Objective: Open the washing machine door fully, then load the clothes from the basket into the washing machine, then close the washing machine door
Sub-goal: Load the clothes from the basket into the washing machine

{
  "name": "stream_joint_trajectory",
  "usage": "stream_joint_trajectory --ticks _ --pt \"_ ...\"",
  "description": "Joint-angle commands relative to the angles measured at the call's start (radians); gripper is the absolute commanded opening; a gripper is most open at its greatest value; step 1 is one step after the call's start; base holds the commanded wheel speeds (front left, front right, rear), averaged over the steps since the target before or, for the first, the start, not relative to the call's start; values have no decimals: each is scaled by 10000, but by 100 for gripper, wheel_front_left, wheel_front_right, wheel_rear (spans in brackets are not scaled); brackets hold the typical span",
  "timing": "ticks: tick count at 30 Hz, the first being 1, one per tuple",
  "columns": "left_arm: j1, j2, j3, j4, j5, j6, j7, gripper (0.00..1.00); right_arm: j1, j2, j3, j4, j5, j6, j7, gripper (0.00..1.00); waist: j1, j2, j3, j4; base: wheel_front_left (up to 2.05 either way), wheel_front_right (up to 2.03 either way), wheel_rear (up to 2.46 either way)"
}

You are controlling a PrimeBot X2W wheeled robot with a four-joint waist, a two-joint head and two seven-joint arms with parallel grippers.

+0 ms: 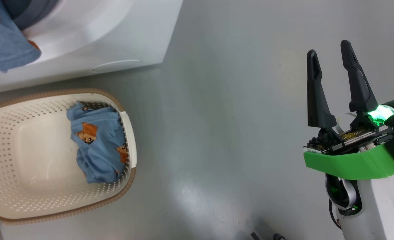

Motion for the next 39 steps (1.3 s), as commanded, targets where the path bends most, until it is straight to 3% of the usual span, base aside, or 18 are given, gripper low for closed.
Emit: stream_joint_trajectory --ticks 1,12,21,39 --pt "467 352 248 -556 205 33 -59 100 276 -55 181 -198 -98 71 -48 100 0 0 -143 65 0 0 0" --pt "2769 -465 1570 -2217 693 -174 -60 100 400 -55 50 -74 -385 71 -48 100 0 0 -867 266 0 0 0" --pt "4687 -1197 2086 -3300 947 -258 -60 100 685 -195 -49 90 -665 71 -48 100 0 0 -1715 604 0 0 0" --pt "7579 -2009 1878 -4837 1194 -267 -60 100 1816 -637 -464 388 -666 71 -48 100 0 0 -3333 1262 0 0 0"
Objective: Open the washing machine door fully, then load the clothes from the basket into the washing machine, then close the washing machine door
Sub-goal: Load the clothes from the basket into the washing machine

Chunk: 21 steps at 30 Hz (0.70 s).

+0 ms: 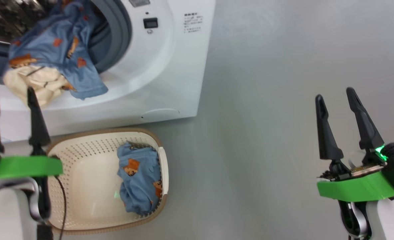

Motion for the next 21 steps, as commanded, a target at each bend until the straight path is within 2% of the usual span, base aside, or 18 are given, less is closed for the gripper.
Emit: stream_joint_trajectory --ticks 1,21 --pt "382 179 246 -373 106 5 -62 100 246 -130 64 -186 -64 71 -48 100 1 0 -460 232 0 0 0" --pt "2726 -318 155 -1417 158 4 -62 100 1481 -322 -271 -144 45 71 -48 100 1 0 -1642 669 0 0 0"
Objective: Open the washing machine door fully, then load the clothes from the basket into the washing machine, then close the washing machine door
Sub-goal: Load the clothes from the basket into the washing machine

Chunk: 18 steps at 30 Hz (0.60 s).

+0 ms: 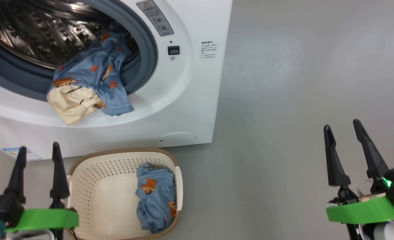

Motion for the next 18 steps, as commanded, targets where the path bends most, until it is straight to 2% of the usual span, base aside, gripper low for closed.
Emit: stream_joint_trajectory --ticks 1,18 --pt "125 102 356 -382 -30 4 -62 100 155 -169 171 -206 30 71 -48 100 0 -1 -137 59 0 0 0" --pt "1356 -125 532 -1317 -139 4 -63 100 637 -128 115 -316 5 71 -48 100 0 -1 -456 205 0 0 0"
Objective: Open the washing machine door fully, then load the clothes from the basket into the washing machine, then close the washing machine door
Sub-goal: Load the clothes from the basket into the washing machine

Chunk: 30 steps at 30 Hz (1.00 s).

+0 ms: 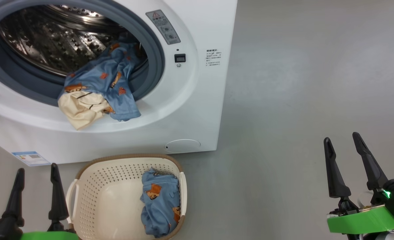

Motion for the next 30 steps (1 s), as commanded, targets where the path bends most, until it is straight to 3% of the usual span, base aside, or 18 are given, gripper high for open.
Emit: stream_joint_trajectory --ticks 1,16,30 --pt "-43 99 330 -380 -34 4 -65 100 -55 -134 160 -272 5 71 -48 100 0 0 34 5 0 0 0" --pt "-551 171 212 119 -159 4 -65 100 -374 -47 242 -344 3 71 -48 100 0 0 700 -123 0 0 0" --pt "-2825 1363 -337 2106 -626 4 -65 100 -1399 245 476 -424 13 71 -48 100 0 0 2456 -578 0 0 0"
